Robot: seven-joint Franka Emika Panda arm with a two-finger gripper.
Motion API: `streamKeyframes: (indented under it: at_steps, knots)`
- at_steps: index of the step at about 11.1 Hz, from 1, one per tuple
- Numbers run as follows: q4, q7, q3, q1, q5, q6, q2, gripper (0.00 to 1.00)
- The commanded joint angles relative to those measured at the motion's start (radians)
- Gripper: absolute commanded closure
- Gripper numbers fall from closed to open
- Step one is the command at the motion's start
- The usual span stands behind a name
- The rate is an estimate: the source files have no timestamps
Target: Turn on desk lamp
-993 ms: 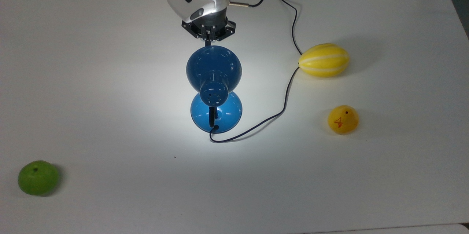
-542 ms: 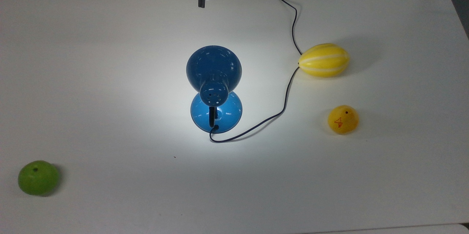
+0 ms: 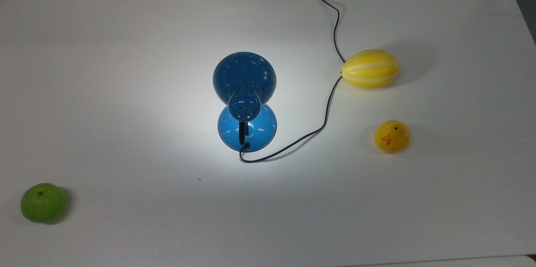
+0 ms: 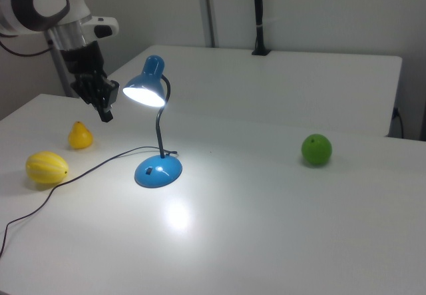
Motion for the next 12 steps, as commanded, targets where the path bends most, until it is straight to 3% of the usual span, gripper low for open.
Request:
streamKeyframes:
  at_steps: [1, 2, 3, 12]
  knots:
    - [0.017, -0.023, -0.027, 0.002, 0.033, -0.022, 0.009, 0.17]
    - [0.017, -0.027, -0.027, 0.002, 0.033, -0.023, 0.007, 0.05]
    - [0.019, -0.023, -0.027, 0.002, 0.033, -0.022, 0.006, 0.00]
    - [0.031, -0.030, -0.037, -0.015, 0.034, -0.062, -0.026, 0.00]
